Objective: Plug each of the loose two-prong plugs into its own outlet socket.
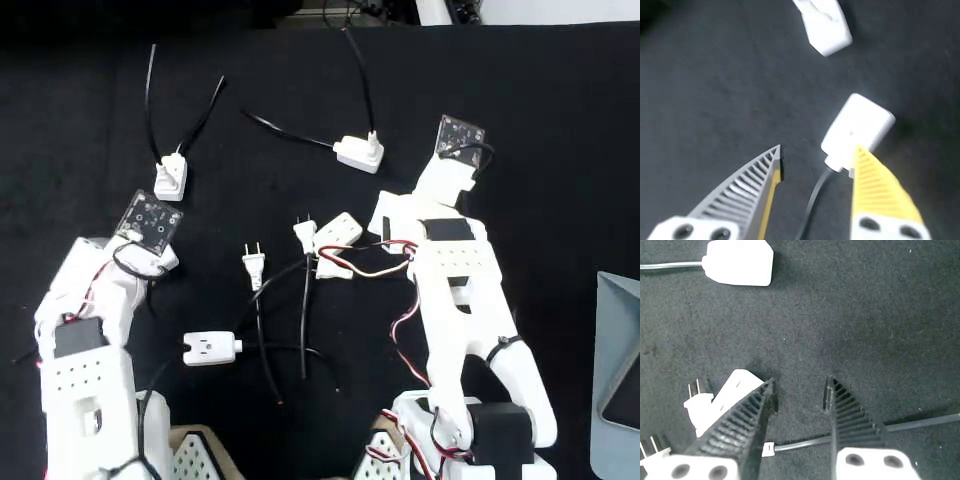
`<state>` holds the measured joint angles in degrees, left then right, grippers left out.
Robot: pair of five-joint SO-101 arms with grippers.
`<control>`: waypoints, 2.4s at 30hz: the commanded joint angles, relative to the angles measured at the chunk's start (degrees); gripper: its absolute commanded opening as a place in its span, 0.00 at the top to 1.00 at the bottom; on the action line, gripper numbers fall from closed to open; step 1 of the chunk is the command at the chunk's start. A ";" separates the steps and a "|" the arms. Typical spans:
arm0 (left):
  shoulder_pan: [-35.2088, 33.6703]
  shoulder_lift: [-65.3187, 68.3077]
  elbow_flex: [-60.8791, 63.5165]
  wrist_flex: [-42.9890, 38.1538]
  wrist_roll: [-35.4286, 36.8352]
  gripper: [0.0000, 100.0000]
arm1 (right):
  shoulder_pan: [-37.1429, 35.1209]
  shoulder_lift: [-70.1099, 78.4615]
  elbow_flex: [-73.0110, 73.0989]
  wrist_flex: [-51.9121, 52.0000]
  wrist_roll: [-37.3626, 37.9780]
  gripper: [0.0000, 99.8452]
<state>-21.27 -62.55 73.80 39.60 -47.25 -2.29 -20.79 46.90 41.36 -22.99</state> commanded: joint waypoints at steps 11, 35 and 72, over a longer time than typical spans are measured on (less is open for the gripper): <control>3.91 36.48 -20.44 -1.14 -1.76 0.77 | -0.70 -1.80 -0.13 -0.79 -0.26 0.85; 4.18 62.68 -36.09 0.18 -1.76 0.97 | -0.70 -1.80 -0.13 -0.79 -0.26 0.85; 21.49 27.69 -17.63 19.43 9.49 0.74 | -0.79 -1.71 -0.13 -0.79 -0.26 0.85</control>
<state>-1.23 -34.15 55.60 62.29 -42.24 -2.29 -20.79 46.90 41.36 -22.99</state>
